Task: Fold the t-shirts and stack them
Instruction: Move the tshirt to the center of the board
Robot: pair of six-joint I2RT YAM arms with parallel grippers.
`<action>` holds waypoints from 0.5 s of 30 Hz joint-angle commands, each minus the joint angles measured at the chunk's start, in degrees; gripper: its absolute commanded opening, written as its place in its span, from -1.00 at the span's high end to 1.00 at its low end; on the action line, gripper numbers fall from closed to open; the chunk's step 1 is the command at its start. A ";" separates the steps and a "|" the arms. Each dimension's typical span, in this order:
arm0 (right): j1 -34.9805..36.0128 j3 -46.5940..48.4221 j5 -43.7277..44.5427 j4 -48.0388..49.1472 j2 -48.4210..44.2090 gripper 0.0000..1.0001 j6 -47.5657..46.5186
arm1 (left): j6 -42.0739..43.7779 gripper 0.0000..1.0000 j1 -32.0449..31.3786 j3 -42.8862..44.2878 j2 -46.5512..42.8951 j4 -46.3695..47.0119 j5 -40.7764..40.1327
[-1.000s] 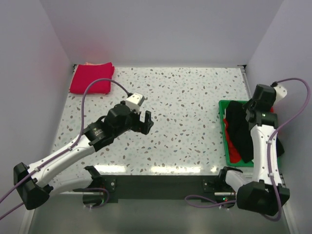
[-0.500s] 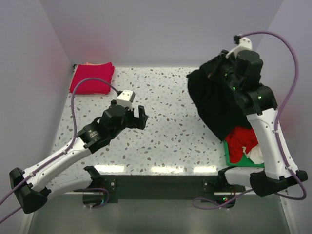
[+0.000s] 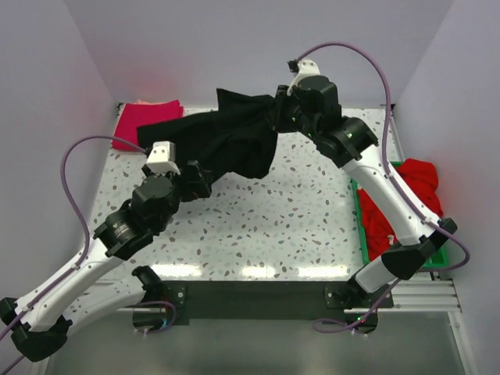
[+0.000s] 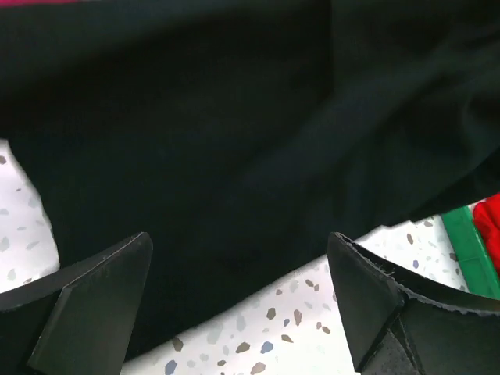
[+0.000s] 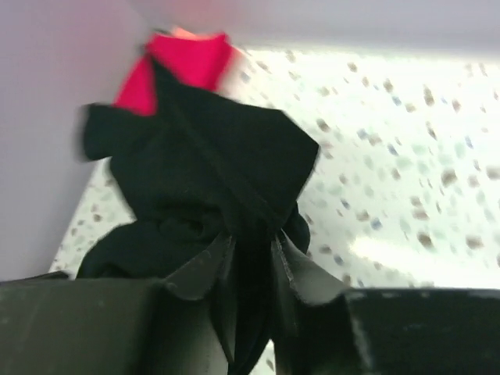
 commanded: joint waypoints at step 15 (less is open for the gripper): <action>-13.30 -60.82 -7.48 18.88 -17.53 -0.61 5.83 | -38.43 -0.72 0.32 -19.94 -1.71 -15.07 -3.71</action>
